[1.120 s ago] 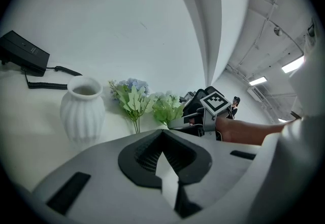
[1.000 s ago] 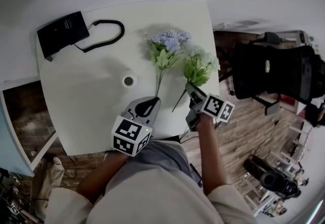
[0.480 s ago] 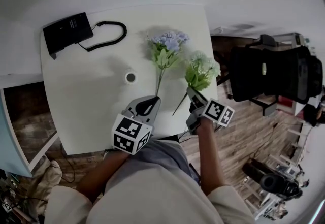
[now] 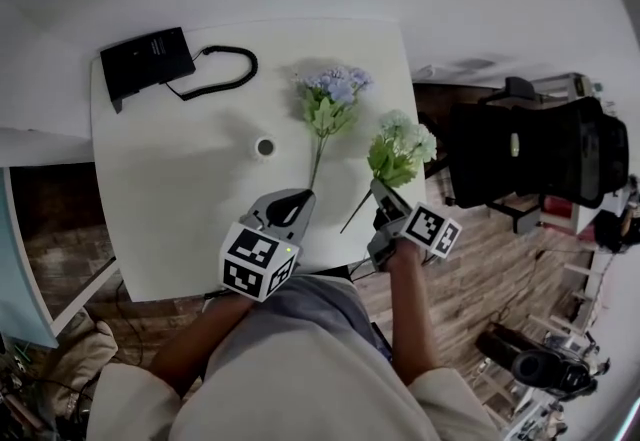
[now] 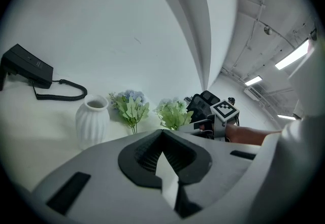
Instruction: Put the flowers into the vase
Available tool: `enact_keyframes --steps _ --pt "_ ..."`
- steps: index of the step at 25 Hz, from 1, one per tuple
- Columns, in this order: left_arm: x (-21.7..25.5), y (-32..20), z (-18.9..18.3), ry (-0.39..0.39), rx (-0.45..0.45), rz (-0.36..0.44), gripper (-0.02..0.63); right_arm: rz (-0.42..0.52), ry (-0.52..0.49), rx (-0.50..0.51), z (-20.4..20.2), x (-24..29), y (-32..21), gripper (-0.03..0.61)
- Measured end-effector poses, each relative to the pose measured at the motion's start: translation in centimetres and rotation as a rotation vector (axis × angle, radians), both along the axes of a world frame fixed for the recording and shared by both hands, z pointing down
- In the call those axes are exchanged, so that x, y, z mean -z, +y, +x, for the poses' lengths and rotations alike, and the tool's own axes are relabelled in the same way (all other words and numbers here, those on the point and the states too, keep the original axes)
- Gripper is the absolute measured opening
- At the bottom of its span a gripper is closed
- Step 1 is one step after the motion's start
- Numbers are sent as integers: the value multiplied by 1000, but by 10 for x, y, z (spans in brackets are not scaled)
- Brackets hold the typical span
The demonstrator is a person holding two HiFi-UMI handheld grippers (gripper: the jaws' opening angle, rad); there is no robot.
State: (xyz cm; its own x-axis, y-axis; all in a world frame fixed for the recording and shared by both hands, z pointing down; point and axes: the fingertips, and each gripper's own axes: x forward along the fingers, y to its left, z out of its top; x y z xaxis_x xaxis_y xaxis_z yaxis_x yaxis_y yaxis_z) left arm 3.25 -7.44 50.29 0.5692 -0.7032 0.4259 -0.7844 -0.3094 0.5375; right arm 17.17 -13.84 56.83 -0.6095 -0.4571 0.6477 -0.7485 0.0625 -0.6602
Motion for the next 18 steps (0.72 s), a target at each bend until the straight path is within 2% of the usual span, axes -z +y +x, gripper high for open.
enact_keyframes --steps 6,11,18 --pt "8 5 -3 -2 12 28 23 37 -11 27 -8 16 8 69" --pt "13 9 -3 -1 12 44 23 86 26 85 -19 29 12 69" --pt "17 15 -4 0 15 57 23 131 -1 152 -43 46 15 69"
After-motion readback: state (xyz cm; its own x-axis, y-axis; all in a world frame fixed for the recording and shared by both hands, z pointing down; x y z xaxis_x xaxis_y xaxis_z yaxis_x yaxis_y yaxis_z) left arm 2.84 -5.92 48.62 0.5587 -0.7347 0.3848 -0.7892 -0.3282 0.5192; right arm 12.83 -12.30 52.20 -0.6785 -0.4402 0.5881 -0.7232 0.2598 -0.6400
